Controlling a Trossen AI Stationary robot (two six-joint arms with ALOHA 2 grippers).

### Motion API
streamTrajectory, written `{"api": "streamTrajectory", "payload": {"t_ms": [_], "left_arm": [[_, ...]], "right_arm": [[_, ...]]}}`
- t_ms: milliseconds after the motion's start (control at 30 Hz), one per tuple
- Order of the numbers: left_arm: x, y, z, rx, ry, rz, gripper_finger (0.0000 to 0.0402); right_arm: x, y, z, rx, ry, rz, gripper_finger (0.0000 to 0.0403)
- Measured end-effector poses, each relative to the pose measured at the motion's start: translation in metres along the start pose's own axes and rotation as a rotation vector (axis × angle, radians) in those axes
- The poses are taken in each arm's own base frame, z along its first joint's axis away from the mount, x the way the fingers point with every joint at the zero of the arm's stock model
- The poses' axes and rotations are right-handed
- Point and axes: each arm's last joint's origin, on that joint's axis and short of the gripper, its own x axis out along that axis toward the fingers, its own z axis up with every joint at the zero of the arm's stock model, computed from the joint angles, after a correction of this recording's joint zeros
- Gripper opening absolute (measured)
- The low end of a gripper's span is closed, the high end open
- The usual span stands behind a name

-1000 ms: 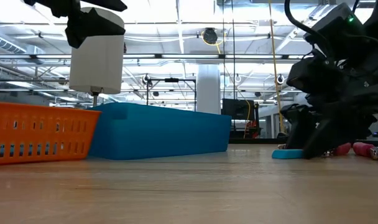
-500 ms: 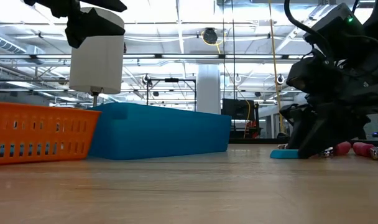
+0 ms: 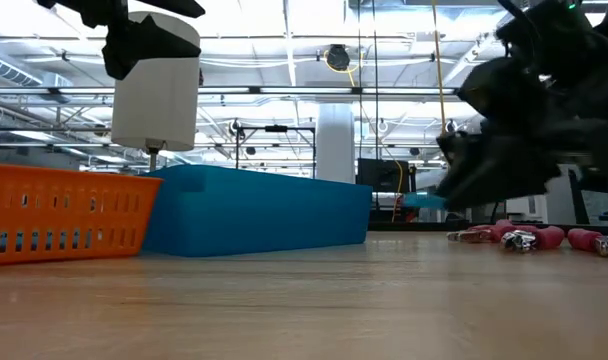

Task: Pick & Place School Supplies
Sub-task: Put the blue eraser into the orange bin

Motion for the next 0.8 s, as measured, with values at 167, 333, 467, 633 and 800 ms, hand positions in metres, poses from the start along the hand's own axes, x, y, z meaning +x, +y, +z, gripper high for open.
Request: {"api": "streamTrajectory", "payload": {"t_ms": [167,333,467,633,800], "left_arm": [[0.009,0.002,-0.001,-0.072,-0.011,0.025,0.0232],[0.029,0.009,-0.003,-0.211,-0.039,0.079,0.0232],[0.046,0.012,-0.004,-0.266,-0.084,0.092,0.0232],[0.071,0.016,-0.007,-0.27,-0.145,0.082,0.0232],[0.095,0.023,-0.011,-0.302,-0.155,-0.024,0.0232]], "right_arm": [[-0.005,-0.006,0.014,-0.083,-0.106,-0.169,0.0088],[-0.007,-0.011,0.023,-0.177,-0.168,-0.316,0.0088],[-0.01,-0.013,0.031,-0.214,-0.221,-0.388,0.0088],[-0.012,-0.014,0.035,-0.218,-0.256,-0.419,0.0088],[-0.011,-0.014,0.042,-0.222,-0.267,-0.422,0.0089]]}}
